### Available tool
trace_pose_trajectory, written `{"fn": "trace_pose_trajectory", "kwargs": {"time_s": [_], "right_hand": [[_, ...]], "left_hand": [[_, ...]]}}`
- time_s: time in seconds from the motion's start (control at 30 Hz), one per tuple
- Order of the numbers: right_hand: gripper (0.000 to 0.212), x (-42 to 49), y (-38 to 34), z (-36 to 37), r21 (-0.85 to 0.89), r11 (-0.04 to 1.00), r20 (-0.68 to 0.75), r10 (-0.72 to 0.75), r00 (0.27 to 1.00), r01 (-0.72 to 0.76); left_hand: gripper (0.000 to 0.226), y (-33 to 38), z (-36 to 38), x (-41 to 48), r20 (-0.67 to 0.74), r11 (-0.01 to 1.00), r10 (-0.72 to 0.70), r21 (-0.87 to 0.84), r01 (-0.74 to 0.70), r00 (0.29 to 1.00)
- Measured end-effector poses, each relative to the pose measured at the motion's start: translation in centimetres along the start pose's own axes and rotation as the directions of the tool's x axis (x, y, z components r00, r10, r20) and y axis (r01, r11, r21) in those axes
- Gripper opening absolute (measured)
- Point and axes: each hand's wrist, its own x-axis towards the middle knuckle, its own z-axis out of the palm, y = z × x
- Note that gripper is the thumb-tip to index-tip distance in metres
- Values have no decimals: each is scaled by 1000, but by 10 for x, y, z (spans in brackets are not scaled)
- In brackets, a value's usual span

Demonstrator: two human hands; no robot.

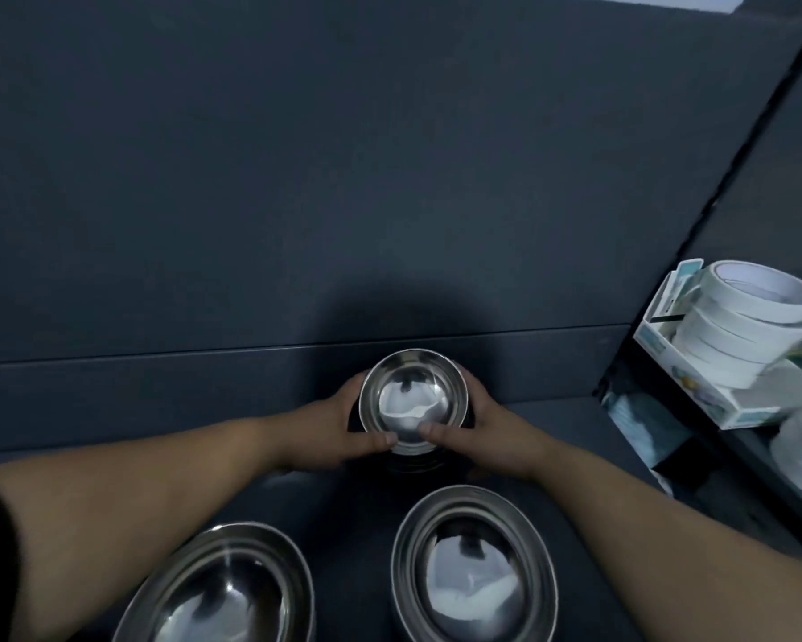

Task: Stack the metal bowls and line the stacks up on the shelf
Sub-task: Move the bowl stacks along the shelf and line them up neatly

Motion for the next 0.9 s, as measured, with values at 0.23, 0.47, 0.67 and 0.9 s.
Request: {"fn": "trace_pose_trajectory", "kwargs": {"time_s": [0.23,0.47,0.67,0.9], "right_hand": [[91,-10,-4,0,101,994,-38,-26,999,29],[78,-32,-19,-20,124,989,-139,-61,988,78],[60,-67,-27,-51,213,971,-239,-55,969,108],[74,-118,-5,-82,390,913,-299,2,954,120]], "left_hand": [[95,10,5,-5,-12,981,53,-187,-54,999],[91,45,-4,-13,-94,973,100,-197,-117,991],[94,94,-9,-25,-161,983,100,-134,-122,982],[77,156,49,-41,-229,950,96,-270,-158,969]]}}
